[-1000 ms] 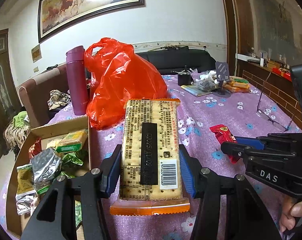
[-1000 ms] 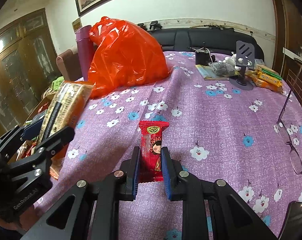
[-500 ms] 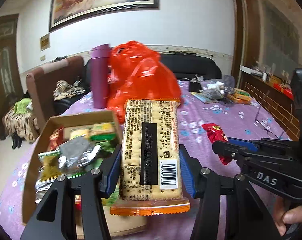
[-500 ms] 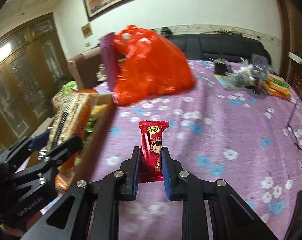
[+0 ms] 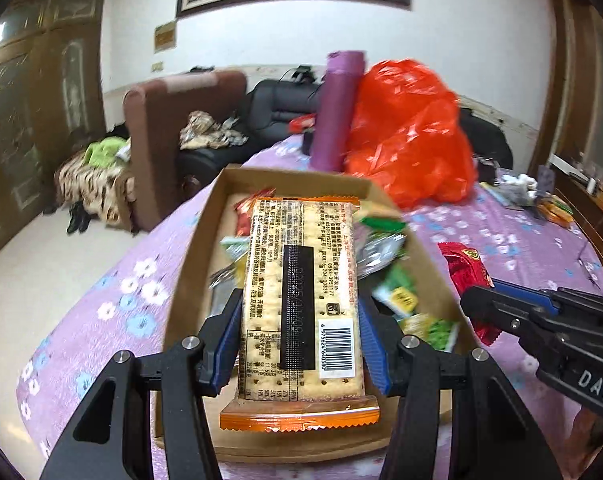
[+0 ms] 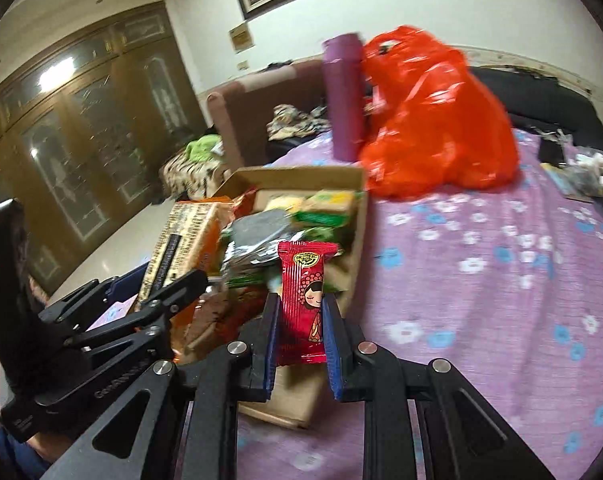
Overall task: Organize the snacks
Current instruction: 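Lower the biscuit pack into the tray with the left gripper while the right lowers the red bar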
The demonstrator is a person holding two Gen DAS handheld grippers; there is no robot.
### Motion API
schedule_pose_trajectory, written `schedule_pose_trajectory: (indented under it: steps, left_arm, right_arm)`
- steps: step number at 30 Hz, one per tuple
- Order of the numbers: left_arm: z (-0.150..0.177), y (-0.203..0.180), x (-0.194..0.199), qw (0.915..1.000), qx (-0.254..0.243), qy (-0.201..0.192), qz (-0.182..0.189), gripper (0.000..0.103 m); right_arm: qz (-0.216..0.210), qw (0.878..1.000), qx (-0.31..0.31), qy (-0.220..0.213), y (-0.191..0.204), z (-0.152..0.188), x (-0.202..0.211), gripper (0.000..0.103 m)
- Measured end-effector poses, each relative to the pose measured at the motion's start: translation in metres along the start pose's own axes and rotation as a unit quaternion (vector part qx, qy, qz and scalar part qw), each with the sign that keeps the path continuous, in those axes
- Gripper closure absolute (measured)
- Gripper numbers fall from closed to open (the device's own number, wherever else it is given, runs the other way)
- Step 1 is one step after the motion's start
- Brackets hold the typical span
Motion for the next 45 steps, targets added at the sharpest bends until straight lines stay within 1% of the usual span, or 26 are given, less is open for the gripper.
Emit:
schedule_pose_trajectory:
  steps: [2,3,4,8,10,11,17,22,27,37,45]
  left_arm:
    - [0.004,0.005,-0.008,0.9999,0.007,0.014,0.004,0.05]
    - [0.004,0.006,-0.01,0.9996,0.011,0.02,0.016,0.05]
    - [0.005,0.006,-0.01,0.9996,0.012,0.02,0.018,0.05]
    - [0.007,0.001,-0.019,0.9989,0.004,0.038,0.028,0.05]
    - [0.007,0.001,-0.024,0.9986,0.003,0.049,0.019,0.05]
    - [0.007,0.0,-0.023,0.9987,0.002,0.049,0.017,0.05]
    - [0.009,-0.002,-0.025,0.9985,-0.005,0.053,0.008,0.05]
    - [0.009,-0.003,-0.025,0.9985,-0.01,0.053,-0.001,0.05]
    - [0.009,-0.002,-0.025,0.9985,-0.01,0.053,-0.006,0.05]
    - [0.009,0.0,-0.02,0.9986,-0.009,0.043,-0.03,0.05]
    - [0.01,0.0,-0.018,0.9984,-0.008,0.04,-0.039,0.05]
  right_arm:
    - [-0.005,1.0,0.007,0.006,0.011,-0.002,-0.011,0.08]
    - [-0.005,1.0,0.011,0.007,0.014,-0.003,-0.015,0.08]
    - [-0.003,1.0,0.015,0.007,0.017,-0.003,-0.02,0.08]
    - [0.005,1.0,0.015,0.017,0.009,0.003,-0.037,0.08]
    - [-0.002,1.0,0.009,0.021,0.004,0.005,-0.042,0.08]
    - [-0.008,1.0,0.006,0.018,0.004,0.005,-0.042,0.08]
    - [0.0,1.0,0.019,0.01,0.006,0.007,-0.042,0.08]
    - [-0.009,1.0,0.013,0.008,0.006,0.011,-0.039,0.08]
    - [-0.008,1.0,0.015,0.007,0.005,0.01,-0.04,0.08]
    - [-0.007,1.0,0.016,0.003,0.004,0.009,-0.037,0.08]
    - [-0.008,1.0,0.015,0.001,0.005,0.009,-0.036,0.079]
Point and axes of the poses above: each gripper's, at about its wrist camera, not at the fingertips, and x roughly against the way its jaws point, y to its left, z to its underside, the point moved 10 cm from there along -x, roughly the way its jaws point, and after that the axes turned 12 degrees about y, right-handed, at the moved point
